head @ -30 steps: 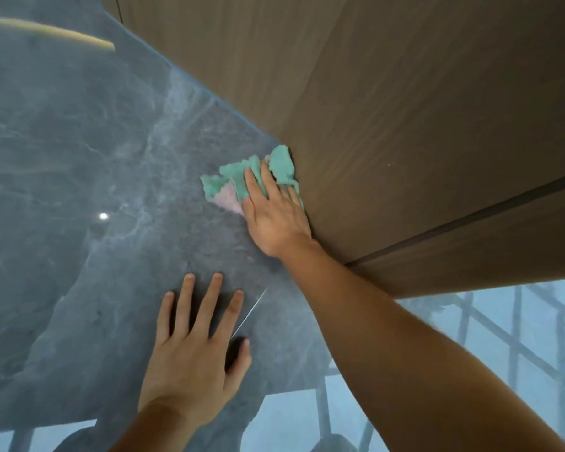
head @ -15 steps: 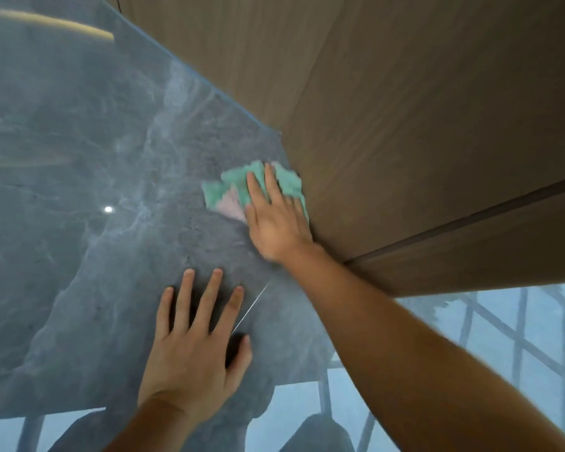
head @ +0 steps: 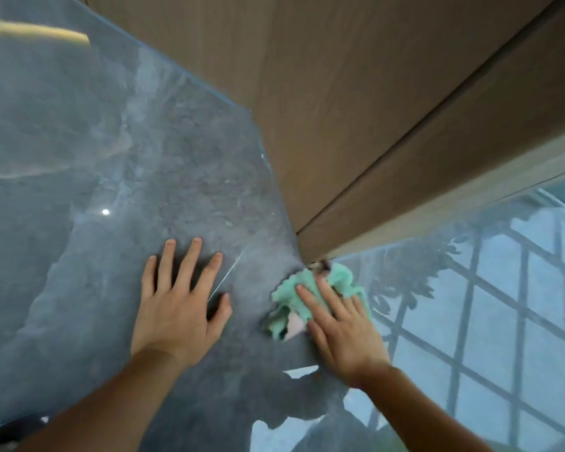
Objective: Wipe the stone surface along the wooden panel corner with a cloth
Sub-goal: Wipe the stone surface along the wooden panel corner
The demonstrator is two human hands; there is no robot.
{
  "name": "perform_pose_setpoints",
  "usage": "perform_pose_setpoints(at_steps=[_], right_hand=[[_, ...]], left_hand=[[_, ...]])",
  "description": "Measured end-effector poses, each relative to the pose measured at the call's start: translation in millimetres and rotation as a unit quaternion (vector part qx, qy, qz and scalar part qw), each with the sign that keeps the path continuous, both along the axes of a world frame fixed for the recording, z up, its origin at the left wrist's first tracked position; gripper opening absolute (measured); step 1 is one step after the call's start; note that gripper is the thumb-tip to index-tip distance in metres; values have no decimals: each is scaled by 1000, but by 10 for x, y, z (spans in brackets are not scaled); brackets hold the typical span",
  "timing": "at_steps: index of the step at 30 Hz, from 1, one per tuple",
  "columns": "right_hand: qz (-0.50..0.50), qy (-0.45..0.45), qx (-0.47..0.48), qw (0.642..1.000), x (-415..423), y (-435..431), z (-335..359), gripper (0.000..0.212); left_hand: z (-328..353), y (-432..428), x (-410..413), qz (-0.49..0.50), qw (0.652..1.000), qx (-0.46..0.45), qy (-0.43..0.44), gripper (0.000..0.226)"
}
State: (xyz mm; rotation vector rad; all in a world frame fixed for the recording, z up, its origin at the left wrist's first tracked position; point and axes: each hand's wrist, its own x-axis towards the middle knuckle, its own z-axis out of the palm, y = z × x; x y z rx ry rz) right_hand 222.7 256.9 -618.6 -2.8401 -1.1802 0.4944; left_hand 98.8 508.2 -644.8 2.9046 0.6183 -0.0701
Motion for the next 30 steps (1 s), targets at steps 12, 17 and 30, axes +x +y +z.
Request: perform_pose_setpoints(at_steps=[12,17,30], right_hand=[[-266,7,38,963,-772,935,-111,69],[66,32,53,996,-497,438,-37,65],[-295,-16,16,955,-389,579,-106,68]], left_hand=[[-43,-25,9,10,1000,0,-20,70],[-28,-49,6,7,1000,-4,-14,71],[40,-105,7,17,1000,-16,-16,67]])
